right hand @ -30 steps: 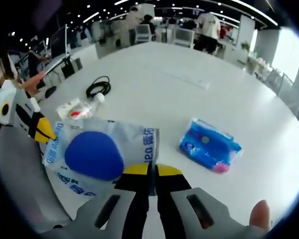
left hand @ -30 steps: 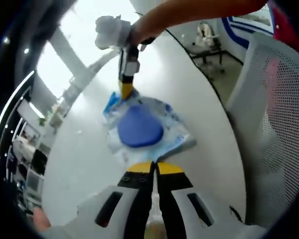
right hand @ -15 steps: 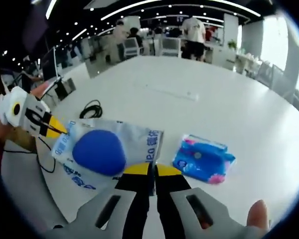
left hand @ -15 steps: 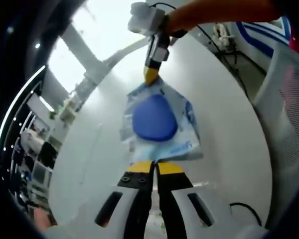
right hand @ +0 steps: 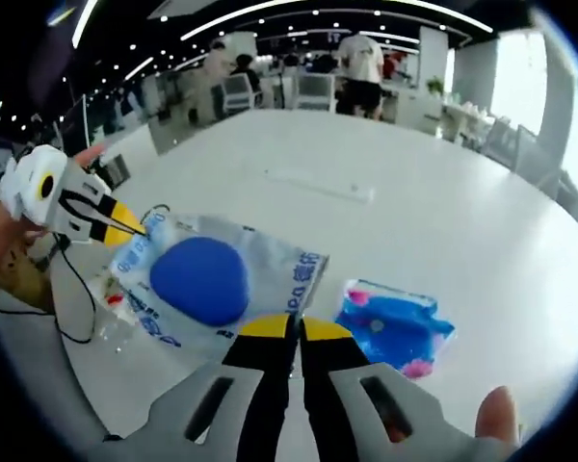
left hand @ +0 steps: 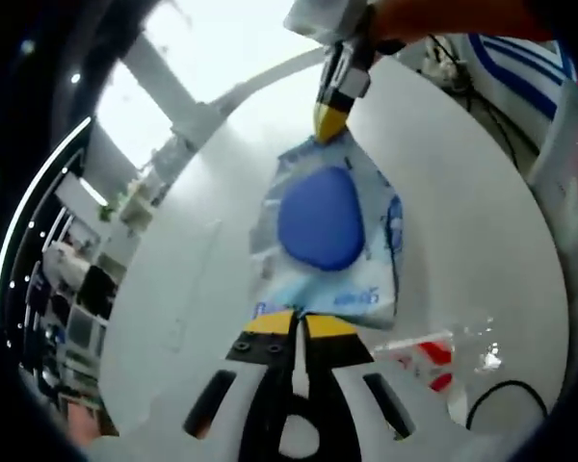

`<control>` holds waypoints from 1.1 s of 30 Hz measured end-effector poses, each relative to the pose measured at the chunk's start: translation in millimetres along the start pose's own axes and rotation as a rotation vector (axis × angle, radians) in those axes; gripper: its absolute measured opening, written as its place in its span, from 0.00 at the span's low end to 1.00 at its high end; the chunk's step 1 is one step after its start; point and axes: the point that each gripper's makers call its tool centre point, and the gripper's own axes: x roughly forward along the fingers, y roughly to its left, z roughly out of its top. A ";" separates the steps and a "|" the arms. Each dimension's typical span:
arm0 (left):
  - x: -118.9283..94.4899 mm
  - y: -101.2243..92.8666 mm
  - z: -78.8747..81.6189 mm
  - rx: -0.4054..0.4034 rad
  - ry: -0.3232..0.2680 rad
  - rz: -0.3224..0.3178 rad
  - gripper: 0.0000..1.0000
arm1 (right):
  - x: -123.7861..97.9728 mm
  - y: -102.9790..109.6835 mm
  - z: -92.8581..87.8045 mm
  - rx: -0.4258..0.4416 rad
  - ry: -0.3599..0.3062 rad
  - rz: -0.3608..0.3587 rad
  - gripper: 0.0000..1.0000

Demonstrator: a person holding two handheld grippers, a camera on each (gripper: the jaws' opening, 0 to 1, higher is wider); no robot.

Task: Arrange the tabletop items into an orderly group along one side of the table until the central work area is clear of visible clutter.

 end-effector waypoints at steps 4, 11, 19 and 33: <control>9.2 3.0 -9.9 -0.035 0.003 -0.015 0.00 | 10.1 -0.2 0.5 -0.007 0.017 -0.005 0.04; 25.5 13.5 -22.7 -0.063 0.014 -0.024 0.00 | 31.0 -4.6 4.3 -0.018 0.042 -0.015 0.04; 41.1 21.6 -35.9 -0.058 0.045 -0.039 0.00 | 50.3 -6.8 -2.7 -0.031 0.080 -0.013 0.04; 58.1 19.7 -52.8 -0.027 0.095 -0.071 0.01 | 74.1 -7.4 -15.8 -0.026 0.123 -0.007 0.04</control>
